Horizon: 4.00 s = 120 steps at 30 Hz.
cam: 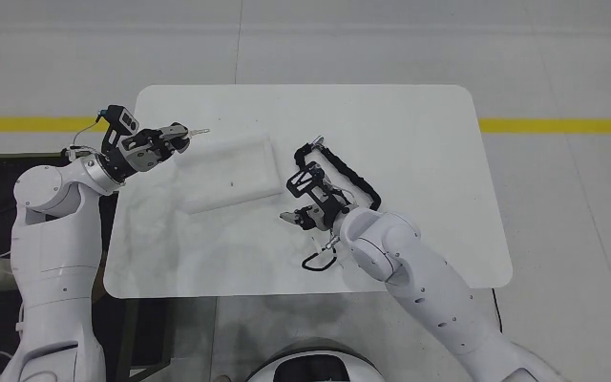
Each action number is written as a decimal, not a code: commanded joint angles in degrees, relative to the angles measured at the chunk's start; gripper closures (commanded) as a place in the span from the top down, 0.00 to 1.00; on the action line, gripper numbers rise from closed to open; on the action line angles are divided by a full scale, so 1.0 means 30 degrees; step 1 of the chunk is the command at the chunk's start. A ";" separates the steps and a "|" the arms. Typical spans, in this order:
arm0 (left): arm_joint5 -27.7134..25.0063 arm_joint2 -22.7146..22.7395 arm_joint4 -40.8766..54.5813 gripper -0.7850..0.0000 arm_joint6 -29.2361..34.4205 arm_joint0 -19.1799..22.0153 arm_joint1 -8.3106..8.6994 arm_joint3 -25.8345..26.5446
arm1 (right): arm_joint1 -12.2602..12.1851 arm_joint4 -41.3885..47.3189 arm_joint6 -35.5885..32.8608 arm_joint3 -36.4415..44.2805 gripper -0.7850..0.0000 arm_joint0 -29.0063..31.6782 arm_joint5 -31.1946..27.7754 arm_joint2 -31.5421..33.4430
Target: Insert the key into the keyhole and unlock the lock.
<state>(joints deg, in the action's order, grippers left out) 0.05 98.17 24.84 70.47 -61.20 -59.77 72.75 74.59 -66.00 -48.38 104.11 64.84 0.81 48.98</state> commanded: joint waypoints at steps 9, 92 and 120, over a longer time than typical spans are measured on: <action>0.0000 0.0000 0.0000 0.00 0.0000 0.0000 0.0000 0.0000 | 0.0001 0.0000 0.0002 -0.0001 1.00 -0.0001 0.0005 -0.0002; 0.0000 0.0000 0.0000 0.00 0.0000 0.0000 0.0000 0.0000 | 0.6617 -0.0877 -0.8204 -1.0207 0.55 -0.4322 -0.2371 0.4996; 0.0000 0.0000 0.0000 0.00 0.0000 0.0000 0.0000 0.0000 | 0.6498 -0.3789 -0.7771 -0.2553 0.00 -0.0697 -0.4596 0.7361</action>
<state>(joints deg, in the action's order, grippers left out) 0.05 98.17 24.84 70.47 -61.20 -59.77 72.75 94.08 -77.63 -71.66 96.52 62.77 -13.02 71.06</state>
